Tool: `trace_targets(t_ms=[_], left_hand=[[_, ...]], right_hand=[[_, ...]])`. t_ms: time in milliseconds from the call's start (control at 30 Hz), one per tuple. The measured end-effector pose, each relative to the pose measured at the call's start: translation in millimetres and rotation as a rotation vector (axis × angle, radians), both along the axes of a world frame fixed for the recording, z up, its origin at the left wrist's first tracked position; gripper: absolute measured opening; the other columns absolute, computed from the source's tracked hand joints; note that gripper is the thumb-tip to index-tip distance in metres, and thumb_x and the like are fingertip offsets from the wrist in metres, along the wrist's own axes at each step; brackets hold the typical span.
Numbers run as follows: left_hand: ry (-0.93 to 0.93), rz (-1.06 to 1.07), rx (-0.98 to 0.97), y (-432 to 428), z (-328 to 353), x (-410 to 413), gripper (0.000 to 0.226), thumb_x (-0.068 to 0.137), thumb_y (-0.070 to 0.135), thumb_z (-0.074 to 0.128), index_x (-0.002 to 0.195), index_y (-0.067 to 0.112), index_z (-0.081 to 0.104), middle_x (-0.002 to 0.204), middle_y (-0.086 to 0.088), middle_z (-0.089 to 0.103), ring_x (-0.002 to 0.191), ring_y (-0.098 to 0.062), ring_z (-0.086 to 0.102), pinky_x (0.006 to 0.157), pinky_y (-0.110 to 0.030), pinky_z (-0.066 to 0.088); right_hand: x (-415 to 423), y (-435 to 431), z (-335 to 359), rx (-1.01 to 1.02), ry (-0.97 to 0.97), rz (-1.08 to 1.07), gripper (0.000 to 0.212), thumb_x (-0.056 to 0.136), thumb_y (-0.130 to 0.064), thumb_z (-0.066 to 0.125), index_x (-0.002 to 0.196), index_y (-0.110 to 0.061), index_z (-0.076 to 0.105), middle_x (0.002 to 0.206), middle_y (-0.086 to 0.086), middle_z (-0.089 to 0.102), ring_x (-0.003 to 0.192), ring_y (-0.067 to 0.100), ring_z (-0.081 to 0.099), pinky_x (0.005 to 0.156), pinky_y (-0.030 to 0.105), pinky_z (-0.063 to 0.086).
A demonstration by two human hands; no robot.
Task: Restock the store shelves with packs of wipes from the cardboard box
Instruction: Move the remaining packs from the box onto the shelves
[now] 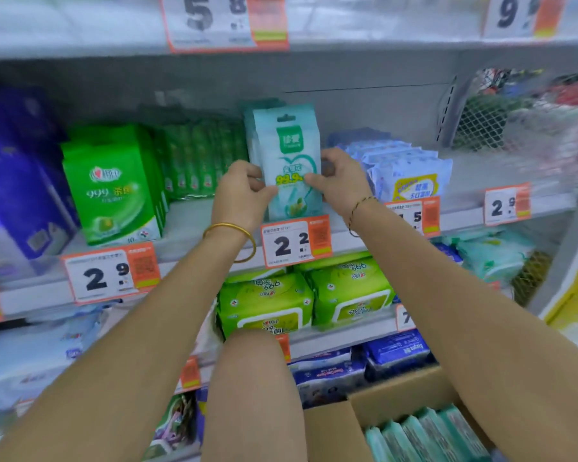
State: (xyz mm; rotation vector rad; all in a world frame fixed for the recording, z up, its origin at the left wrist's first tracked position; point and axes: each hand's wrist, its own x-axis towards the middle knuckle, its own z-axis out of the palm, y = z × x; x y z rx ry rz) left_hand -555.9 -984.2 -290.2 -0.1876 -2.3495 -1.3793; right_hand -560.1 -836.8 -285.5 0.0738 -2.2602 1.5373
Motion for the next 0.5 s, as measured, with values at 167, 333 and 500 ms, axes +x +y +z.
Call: trace_targets(t_ms=[167, 333, 500], left_hand=[[0.004, 0.091, -0.113, 1.4, -2.7, -5.3, 0.036, 0.082, 0.022, 0.068, 0.107, 0.003, 0.052, 0.106, -0.015, 0.059, 0.1, -0.03, 0.056, 0.088, -0.039, 0.048], [0.192, 0.148, -0.111, 7.3, -4.0, 13.8, 0.038, 0.079, 0.018, 0.069, 0.108, 0.002, 0.049, 0.112, -0.015, 0.05, 0.099, -0.034, 0.054, 0.089, -0.044, 0.046], [0.4, -0.08, -0.064, 46.2, -27.5, 62.4, 0.033, 0.078, 0.008, 0.063, 0.109, 0.007, 0.05, 0.103, 0.0, 0.043, 0.089, -0.025, 0.055, 0.082, -0.032, 0.047]], right_hand=[[-5.5, -0.1, -2.4, 0.159, -0.007, -0.109, 0.042, 0.083, -0.011, 0.068, 0.117, 0.003, 0.048, 0.097, 0.007, 0.046, 0.09, 0.018, 0.045, 0.089, 0.036, 0.045], [11.9, 5.3, -2.4, 0.18, 0.075, -0.149, 0.044, 0.081, -0.011, 0.07, 0.116, 0.003, 0.047, 0.103, 0.005, 0.042, 0.092, 0.017, 0.042, 0.089, 0.03, 0.043], [81.3, 34.9, -31.8, 0.013, 0.2, -0.171, 0.027, 0.083, -0.003, 0.064, 0.1, -0.016, 0.048, 0.1, 0.001, 0.053, 0.074, 0.002, 0.052, 0.07, 0.013, 0.045]])
